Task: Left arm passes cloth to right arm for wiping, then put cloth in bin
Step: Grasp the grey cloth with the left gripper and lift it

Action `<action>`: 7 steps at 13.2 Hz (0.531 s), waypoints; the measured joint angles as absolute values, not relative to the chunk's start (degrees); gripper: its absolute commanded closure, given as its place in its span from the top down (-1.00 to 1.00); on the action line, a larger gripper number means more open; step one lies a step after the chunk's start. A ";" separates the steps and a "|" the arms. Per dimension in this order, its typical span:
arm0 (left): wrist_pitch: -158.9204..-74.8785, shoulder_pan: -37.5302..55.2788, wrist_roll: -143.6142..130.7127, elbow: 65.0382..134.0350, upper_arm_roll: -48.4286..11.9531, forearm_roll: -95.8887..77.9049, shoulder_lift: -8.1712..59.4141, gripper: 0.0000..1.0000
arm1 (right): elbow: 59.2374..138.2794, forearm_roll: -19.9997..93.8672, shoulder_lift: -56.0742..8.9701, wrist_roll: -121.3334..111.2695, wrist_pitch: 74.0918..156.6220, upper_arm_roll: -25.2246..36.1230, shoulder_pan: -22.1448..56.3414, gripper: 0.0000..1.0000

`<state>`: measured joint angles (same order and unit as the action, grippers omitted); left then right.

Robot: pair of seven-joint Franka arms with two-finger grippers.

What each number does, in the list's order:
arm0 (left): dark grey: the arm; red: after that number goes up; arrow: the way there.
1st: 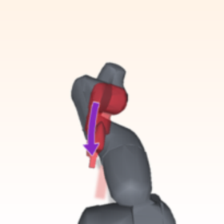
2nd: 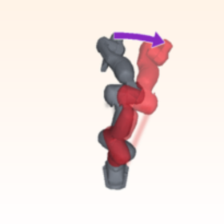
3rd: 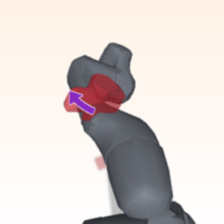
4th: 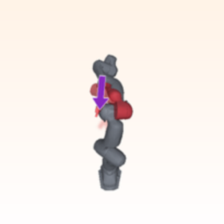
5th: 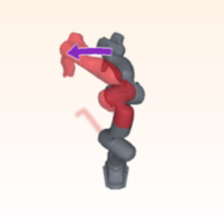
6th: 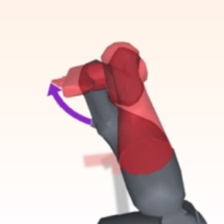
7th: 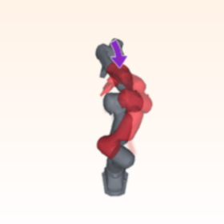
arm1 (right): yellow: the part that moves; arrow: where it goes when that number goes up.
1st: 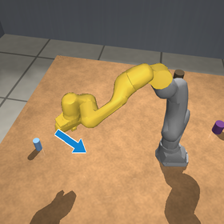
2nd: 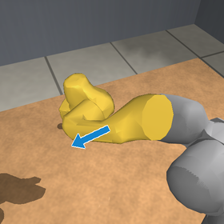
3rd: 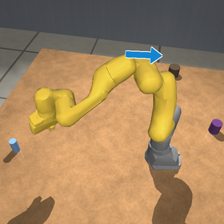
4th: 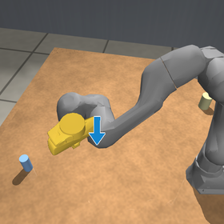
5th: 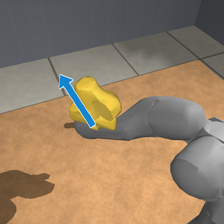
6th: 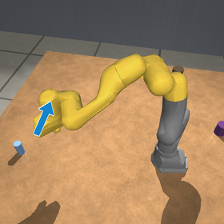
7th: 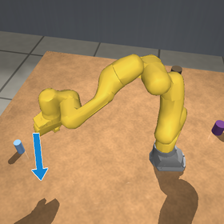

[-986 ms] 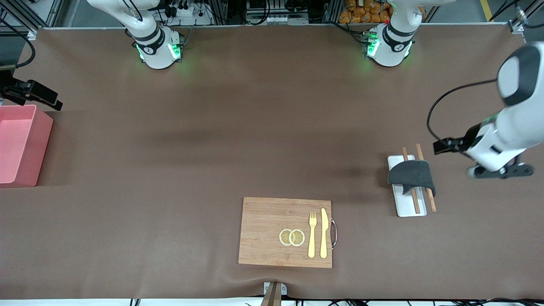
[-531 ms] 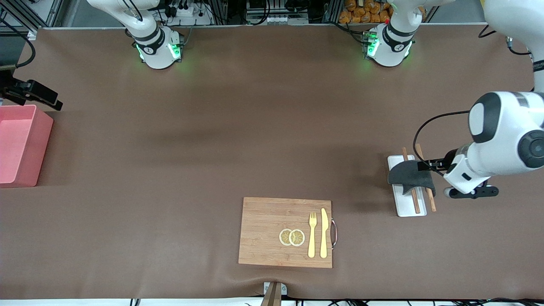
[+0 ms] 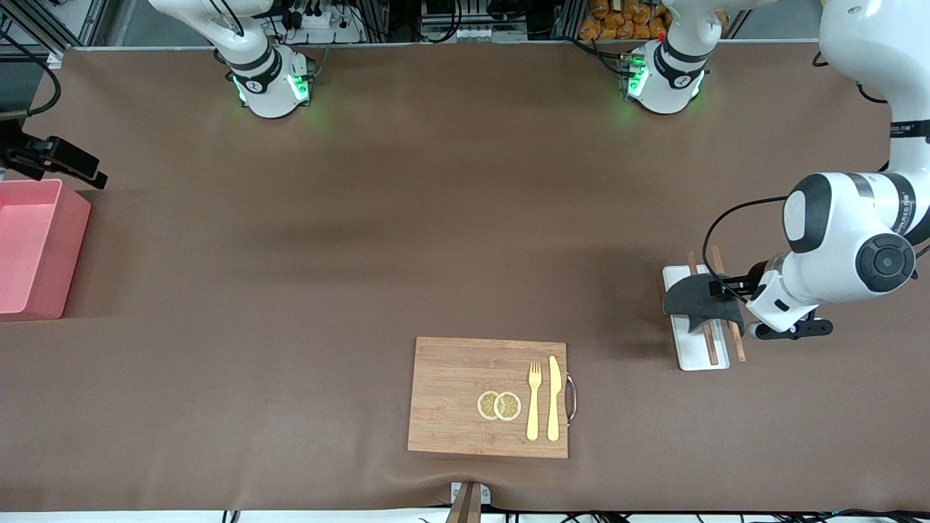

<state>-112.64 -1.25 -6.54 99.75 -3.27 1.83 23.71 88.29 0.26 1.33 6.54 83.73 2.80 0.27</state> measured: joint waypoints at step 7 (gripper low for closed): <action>-114.82 -2.41 -6.55 99.98 -3.28 1.83 25.55 -0.48 | 88.29 0.25 1.33 6.54 83.73 2.80 0.27 1.00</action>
